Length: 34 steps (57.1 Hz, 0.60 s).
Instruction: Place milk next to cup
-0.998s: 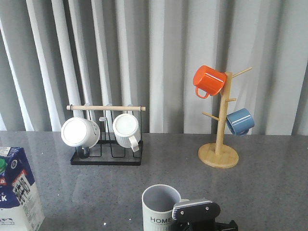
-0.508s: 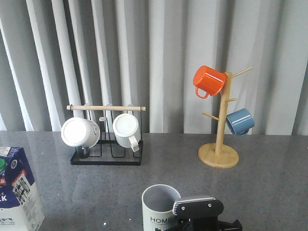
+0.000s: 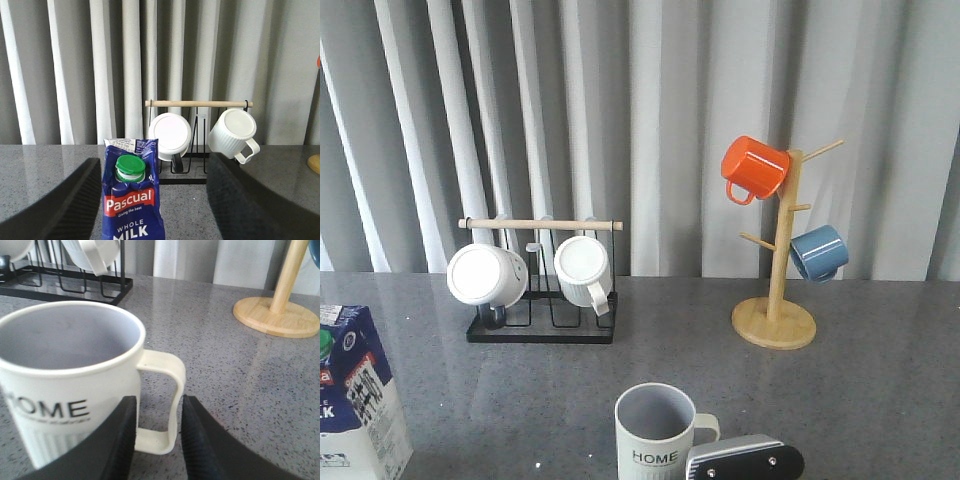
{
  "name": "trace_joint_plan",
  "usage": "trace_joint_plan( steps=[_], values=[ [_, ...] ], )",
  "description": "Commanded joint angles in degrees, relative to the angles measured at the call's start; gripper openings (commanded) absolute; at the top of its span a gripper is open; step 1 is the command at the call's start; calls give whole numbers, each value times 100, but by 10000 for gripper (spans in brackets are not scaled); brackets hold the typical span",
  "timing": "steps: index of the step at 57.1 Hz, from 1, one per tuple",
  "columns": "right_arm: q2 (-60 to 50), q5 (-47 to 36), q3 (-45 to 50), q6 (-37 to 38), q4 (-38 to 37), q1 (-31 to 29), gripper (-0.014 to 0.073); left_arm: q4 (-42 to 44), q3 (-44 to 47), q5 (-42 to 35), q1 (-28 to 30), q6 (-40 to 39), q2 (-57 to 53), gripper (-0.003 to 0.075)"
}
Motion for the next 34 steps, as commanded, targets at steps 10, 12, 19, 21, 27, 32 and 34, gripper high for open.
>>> trace_joint_plan(
  steps=[10,12,19,21,27,32,34],
  values=[
    [-1031,-549,448,-508,-140,443,244,-39,-204,-395,-41,-57,19,451],
    [-1211,-525,516,-751,-140,488,244,-39,-204,-395,-41,-57,19,451],
    [-1828,-279,572,-1570,-151,497,244,-39,-204,-395,-41,-57,19,451],
    [-2039,-205,572,-1735,-201,453,244,-39,-204,-395,-41,-57,19,451],
    [-2551,91,579,-1834,-554,232,244,-39,-204,-395,-41,-57,19,451],
    [-2906,416,579,-1812,-886,-47,244,-39,-204,-395,-41,-57,19,451],
    [-3021,584,579,-1812,-964,-178,244,-39,-204,-395,-41,-57,19,451]
  ],
)
